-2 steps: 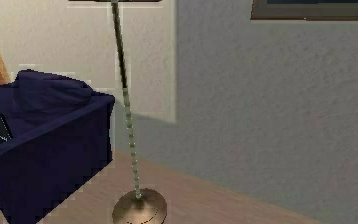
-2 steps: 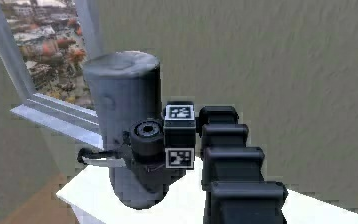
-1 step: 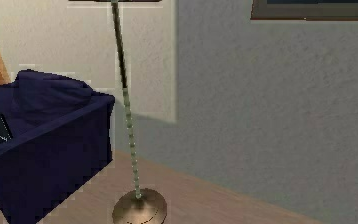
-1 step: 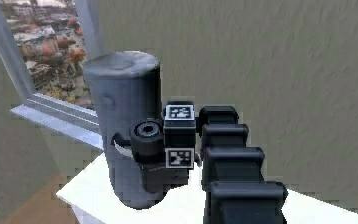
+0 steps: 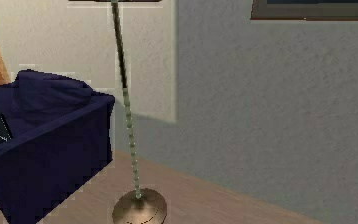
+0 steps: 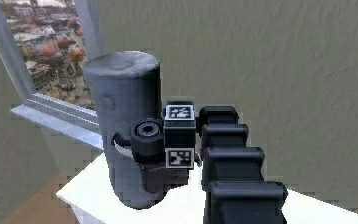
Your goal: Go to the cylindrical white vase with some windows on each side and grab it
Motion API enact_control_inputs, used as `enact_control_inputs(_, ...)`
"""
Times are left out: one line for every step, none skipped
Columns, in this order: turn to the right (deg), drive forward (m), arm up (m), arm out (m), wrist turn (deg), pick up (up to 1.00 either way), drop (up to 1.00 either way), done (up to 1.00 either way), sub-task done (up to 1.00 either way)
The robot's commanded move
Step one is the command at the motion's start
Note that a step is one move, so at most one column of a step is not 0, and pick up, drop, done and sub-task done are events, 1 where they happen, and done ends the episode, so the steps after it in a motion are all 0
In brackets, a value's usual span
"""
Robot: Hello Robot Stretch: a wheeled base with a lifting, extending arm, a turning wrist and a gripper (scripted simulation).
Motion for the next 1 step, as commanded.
enact_control_inputs(0.0, 0.00, 0.00, 0.00, 0.0, 0.00, 0.00, 1.00, 0.00)
